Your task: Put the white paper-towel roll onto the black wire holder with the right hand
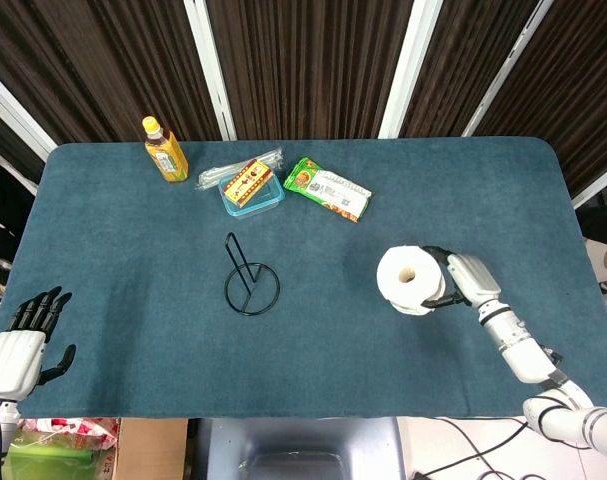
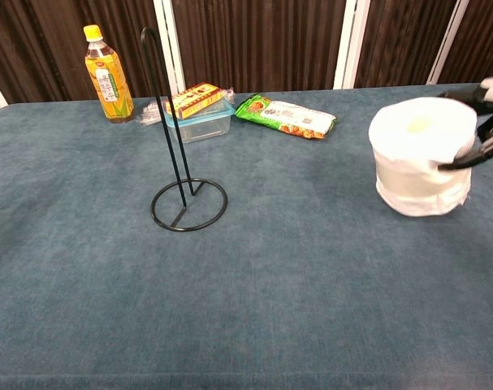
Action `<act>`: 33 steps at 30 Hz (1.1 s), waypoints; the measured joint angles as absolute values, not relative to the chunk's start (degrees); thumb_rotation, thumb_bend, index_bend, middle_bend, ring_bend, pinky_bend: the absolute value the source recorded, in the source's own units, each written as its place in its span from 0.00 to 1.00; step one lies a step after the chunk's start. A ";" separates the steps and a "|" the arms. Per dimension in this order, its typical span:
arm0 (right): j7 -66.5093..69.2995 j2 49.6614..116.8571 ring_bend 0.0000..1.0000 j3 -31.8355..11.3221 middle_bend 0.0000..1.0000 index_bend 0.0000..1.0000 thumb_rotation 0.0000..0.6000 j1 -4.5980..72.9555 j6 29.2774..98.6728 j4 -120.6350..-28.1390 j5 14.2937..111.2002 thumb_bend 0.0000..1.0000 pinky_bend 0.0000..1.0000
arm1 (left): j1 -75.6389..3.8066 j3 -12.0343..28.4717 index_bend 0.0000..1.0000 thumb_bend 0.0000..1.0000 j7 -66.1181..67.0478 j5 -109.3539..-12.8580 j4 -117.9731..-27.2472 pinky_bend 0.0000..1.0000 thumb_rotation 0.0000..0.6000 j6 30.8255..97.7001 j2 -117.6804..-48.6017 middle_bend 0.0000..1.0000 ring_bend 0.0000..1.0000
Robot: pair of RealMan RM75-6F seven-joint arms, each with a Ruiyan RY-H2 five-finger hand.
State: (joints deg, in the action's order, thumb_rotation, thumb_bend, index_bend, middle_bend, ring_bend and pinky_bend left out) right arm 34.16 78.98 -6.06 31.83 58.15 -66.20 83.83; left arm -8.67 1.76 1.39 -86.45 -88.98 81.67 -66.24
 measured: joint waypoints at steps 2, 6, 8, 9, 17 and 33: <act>35.69 79.20 0.81 -6.49 0.80 0.99 1.00 31.15 60.75 -66.17 84.01 0.41 0.89 | -8.70 1.71 0.00 0.43 1.50 -86.61 -89.14 0.12 1.00 81.70 -66.24 0.00 0.00; 41.51 79.71 0.81 -7.78 0.80 0.99 1.00 30.13 65.26 -66.57 84.44 0.41 0.89 | -8.88 1.62 0.00 0.43 1.78 -86.69 -89.15 0.12 1.00 81.36 -66.48 0.00 0.00; 44.38 79.82 0.81 -8.61 0.80 0.99 1.00 30.00 66.32 -67.42 84.54 0.41 0.89 | -9.01 1.58 0.00 0.43 1.89 -86.67 -89.00 0.12 1.00 81.10 -66.65 0.00 0.00; 46.25 79.81 0.81 -9.31 0.80 0.99 1.00 30.03 66.94 -68.43 84.57 0.41 0.89 | -9.08 1.59 0.00 0.43 1.92 -86.61 -88.95 0.12 1.00 80.96 -66.73 0.00 0.00; 46.99 79.32 0.81 -15.30 0.80 0.99 1.00 32.26 68.87 -80.50 82.77 0.41 0.89 | -9.64 1.82 0.00 0.43 1.66 -85.80 -88.88 0.12 1.00 79.82 -66.86 0.00 0.00; 16.00 85.88 0.81 -27.74 0.80 0.99 1.00 47.19 64.25 -96.79 65.47 0.41 0.89 | -9.51 2.00 0.00 0.43 -2.85 -84.96 -87.94 0.12 1.00 79.46 -65.19 0.00 0.00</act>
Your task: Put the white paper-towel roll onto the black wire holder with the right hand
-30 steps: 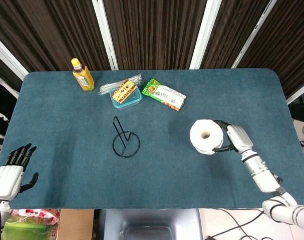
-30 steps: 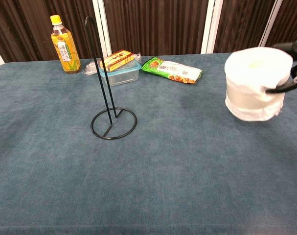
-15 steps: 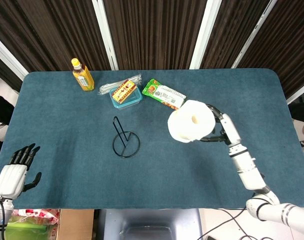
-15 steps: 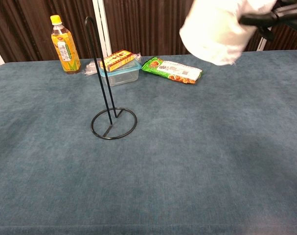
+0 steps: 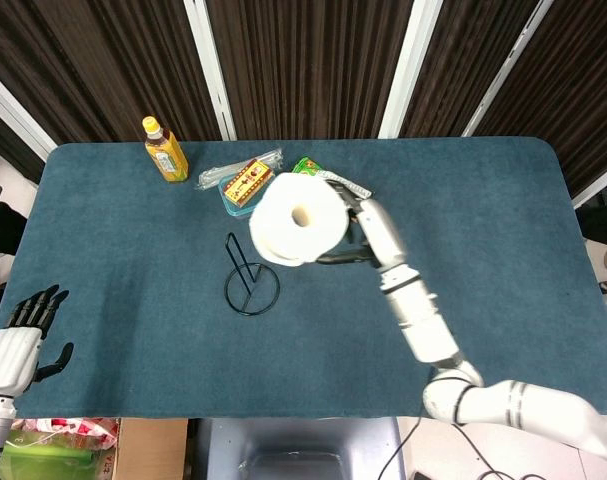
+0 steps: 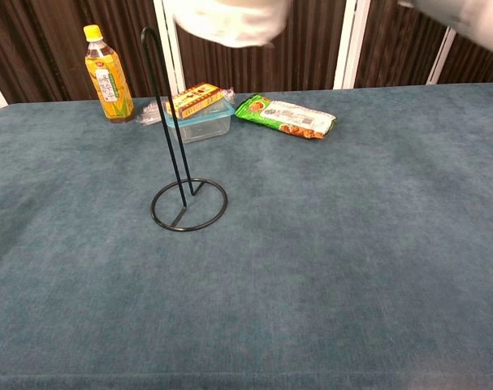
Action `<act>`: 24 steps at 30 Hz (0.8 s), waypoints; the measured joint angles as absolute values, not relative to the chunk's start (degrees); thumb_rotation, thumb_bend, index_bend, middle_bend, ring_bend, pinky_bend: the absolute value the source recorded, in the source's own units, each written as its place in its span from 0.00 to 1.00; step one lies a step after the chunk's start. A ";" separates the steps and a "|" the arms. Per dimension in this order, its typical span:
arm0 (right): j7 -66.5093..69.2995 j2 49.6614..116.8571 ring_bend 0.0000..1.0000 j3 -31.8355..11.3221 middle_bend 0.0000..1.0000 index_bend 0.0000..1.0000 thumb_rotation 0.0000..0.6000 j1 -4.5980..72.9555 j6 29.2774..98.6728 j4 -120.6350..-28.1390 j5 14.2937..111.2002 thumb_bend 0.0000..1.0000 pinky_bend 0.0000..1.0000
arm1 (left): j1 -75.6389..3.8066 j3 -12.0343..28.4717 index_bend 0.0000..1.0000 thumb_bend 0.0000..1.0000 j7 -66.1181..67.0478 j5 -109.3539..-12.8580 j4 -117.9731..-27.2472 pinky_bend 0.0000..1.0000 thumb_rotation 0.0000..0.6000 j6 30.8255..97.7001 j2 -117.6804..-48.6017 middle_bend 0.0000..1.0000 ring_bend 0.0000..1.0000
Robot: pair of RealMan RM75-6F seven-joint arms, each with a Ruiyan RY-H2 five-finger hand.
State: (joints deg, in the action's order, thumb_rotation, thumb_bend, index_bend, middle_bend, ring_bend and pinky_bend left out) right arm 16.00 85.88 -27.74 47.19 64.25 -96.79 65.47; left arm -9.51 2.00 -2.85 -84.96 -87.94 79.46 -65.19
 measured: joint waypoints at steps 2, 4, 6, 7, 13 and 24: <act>13.11 88.11 0.81 -29.54 0.80 0.99 1.00 49.73 64.18 -97.75 62.98 0.41 0.89 | -9.60 1.93 0.00 0.43 -3.84 -84.86 -87.84 0.12 1.00 78.94 -64.87 0.00 0.00; 11.50 89.80 0.81 -31.43 0.80 0.99 1.00 51.73 63.98 -99.24 60.55 0.41 0.89 | -9.65 1.97 0.00 0.43 -4.57 -84.56 -87.59 0.12 1.00 78.59 -64.44 0.00 0.00; 10.58 90.49 0.81 -32.07 0.80 0.99 1.00 52.69 63.81 -100.17 59.40 0.41 0.89 | -9.56 2.10 0.00 0.43 -4.71 -84.38 -87.48 0.12 1.00 78.83 -64.35 0.00 0.00; 9.93 90.84 0.81 -32.14 0.80 0.99 1.00 53.13 63.81 -100.20 59.11 0.41 0.89 | -9.50 2.14 0.00 0.43 -4.89 -84.36 -87.45 0.12 1.00 79.00 -64.27 0.00 0.00; 3.96 94.73 0.81 -32.36 0.80 0.99 1.00 56.31 64.86 -98.71 56.14 0.41 0.89 | -9.37 2.13 0.00 0.43 -5.73 -84.42 -87.28 0.12 1.00 79.08 -63.80 0.00 0.00; 3.20 96.40 0.81 -33.68 0.80 0.99 1.00 57.78 64.12 -95.04 51.57 0.41 0.89 | -9.27 2.41 0.00 0.43 -5.24 -84.01 -87.15 0.12 1.00 79.35 -64.11 0.00 0.00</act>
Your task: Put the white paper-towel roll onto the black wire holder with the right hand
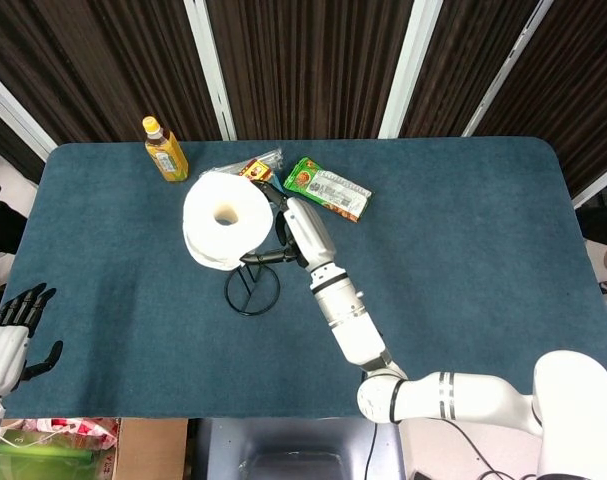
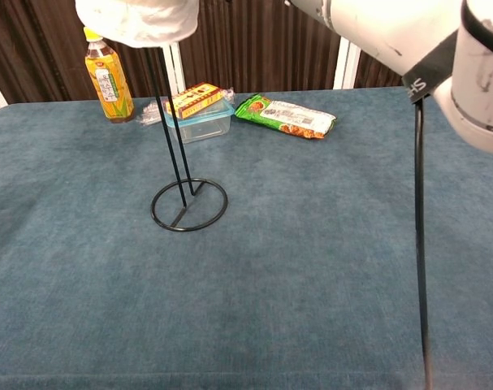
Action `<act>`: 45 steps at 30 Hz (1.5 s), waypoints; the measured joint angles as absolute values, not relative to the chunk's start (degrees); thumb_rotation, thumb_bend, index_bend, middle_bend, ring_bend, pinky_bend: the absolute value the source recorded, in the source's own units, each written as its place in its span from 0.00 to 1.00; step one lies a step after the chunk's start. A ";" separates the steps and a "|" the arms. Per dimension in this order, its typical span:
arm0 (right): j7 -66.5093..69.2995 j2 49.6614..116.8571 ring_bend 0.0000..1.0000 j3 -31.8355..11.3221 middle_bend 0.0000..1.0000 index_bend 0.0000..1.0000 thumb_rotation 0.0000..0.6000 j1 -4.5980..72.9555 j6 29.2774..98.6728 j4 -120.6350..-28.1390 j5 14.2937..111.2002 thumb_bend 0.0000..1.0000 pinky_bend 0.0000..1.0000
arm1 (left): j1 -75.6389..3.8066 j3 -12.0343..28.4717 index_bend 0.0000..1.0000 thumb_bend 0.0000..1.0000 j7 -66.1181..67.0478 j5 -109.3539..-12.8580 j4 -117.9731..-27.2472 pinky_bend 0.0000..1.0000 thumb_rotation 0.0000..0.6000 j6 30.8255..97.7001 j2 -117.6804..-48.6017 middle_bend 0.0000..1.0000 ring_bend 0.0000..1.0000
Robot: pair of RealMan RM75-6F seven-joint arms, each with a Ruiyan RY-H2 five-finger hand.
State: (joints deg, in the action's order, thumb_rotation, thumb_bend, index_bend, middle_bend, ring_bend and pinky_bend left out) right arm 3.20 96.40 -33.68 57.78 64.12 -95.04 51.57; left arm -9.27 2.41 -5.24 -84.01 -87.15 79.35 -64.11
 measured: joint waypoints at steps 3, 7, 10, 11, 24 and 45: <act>3.14 96.39 0.81 -33.86 0.80 0.99 1.00 57.88 63.33 -95.05 50.06 0.41 0.89 | -9.34 2.38 0.00 0.43 -5.36 -84.08 -87.19 0.12 1.00 79.21 -64.12 0.00 0.00; 2.50 96.24 0.81 -34.01 0.80 0.99 1.00 58.01 62.90 -95.02 48.79 0.41 0.89 | -9.40 2.44 0.00 0.43 -5.26 -83.88 -87.12 0.12 1.00 79.05 -64.17 0.00 0.00; 1.69 96.13 0.81 -33.99 0.80 0.99 1.00 58.16 62.70 -94.96 47.60 0.41 0.89 | -9.48 2.58 0.00 0.43 -4.88 -83.59 -87.04 0.12 1.00 78.93 -64.31 0.00 0.00; 1.36 96.16 0.81 -33.95 0.80 0.99 1.00 58.25 62.64 -94.87 47.23 0.41 0.89 | -9.48 2.59 0.00 0.43 -4.78 -83.63 -87.06 0.12 1.00 78.99 -64.35 0.00 0.00; -0.99 98.06 0.81 -32.64 0.80 0.98 1.00 59.23 62.38 -92.21 44.85 0.41 0.89 | -9.44 2.58 0.00 0.43 -4.99 -83.93 -87.17 0.12 1.00 79.28 -64.32 0.00 0.00; -5.97 94.37 0.05 -29.21 0.08 0.00 1.00 59.52 54.14 -91.99 36.37 0.20 0.19 | -9.60 2.55 0.00 0.43 -5.31 -84.06 -87.09 0.12 1.00 79.03 -64.31 0.00 0.00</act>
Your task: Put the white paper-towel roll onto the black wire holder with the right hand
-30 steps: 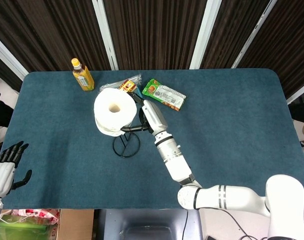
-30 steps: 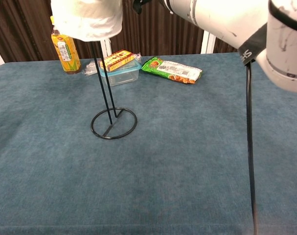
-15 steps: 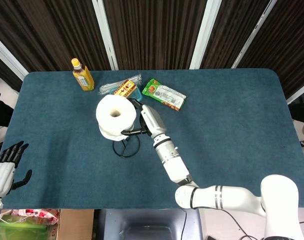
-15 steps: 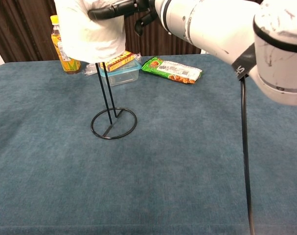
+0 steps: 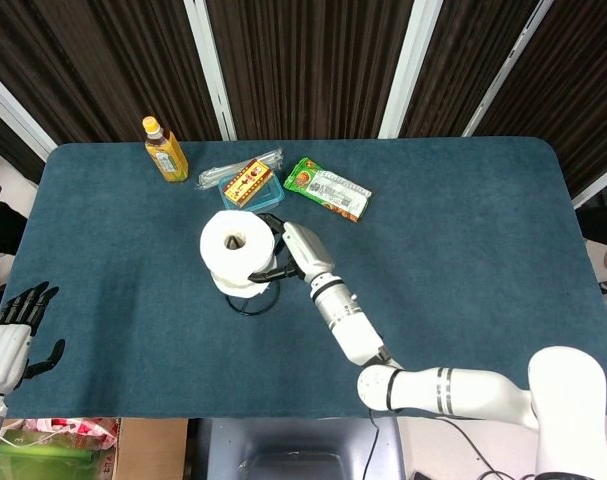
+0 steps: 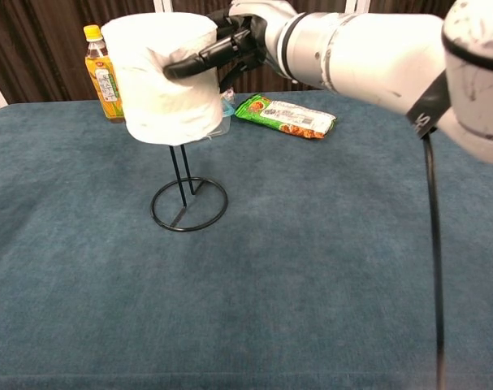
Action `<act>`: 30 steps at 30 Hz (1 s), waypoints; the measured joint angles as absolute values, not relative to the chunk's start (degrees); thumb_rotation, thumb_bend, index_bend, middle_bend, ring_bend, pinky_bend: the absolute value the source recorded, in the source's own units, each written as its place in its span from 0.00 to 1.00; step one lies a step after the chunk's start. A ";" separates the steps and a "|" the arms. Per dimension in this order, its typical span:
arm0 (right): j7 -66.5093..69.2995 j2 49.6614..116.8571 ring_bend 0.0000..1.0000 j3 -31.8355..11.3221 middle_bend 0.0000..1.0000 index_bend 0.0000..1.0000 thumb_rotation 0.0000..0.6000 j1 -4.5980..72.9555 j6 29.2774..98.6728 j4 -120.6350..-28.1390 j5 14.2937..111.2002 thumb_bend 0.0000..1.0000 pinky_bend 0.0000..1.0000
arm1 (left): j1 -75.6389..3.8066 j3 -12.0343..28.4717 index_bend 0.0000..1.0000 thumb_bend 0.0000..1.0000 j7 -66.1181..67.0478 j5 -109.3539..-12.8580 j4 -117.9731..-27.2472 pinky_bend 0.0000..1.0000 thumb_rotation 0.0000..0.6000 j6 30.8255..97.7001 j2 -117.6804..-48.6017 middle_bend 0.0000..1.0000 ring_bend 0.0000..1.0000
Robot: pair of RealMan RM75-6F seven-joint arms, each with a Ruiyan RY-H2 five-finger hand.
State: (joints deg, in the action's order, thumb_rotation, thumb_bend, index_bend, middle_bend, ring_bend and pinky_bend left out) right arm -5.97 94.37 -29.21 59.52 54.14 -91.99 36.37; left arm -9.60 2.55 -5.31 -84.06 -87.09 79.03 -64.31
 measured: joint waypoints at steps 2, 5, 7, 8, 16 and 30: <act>-7.22 92.96 0.01 -28.70 0.02 0.00 1.00 59.44 54.08 -93.05 36.22 0.14 0.12 | -9.64 2.56 0.00 0.43 -5.25 -84.07 -87.05 0.12 1.00 79.01 -64.37 0.00 0.00; -9.46 90.55 0.00 -27.59 0.00 0.00 1.00 58.99 54.83 -95.63 36.66 0.10 0.05 | -9.69 2.56 0.00 0.43 -5.17 -84.05 -87.03 0.12 1.00 78.94 -64.45 0.00 0.00; -10.86 88.59 0.00 -26.76 0.00 0.00 1.00 58.36 55.74 -97.90 37.29 0.09 0.02 | -9.70 2.57 0.00 0.43 -5.10 -84.10 -87.08 0.12 1.00 79.00 -64.48 0.00 0.00; -11.35 87.72 0.00 -26.39 0.00 0.00 1.00 57.99 56.17 -98.90 37.64 0.08 0.02 | -9.70 2.57 0.00 0.43 -5.05 -84.14 -87.13 0.12 1.00 79.05 -64.49 0.00 0.00; -13.22 75.78 0.00 -21.59 0.00 0.00 1.00 51.85 57.73 -108.87 45.20 0.07 0.00 | -9.21 2.57 0.00 0.43 -5.09 -85.43 -87.33 0.12 1.00 81.27 -64.56 0.00 0.00; -36.84 65.96 0.00 1.91 0.00 0.00 1.00 26.85 80.76 -110.46 68.77 0.07 0.00 | -8.06 3.23 0.00 0.43 -1.85 -88.65 -84.83 0.09 1.00 87.17 -66.86 0.00 0.00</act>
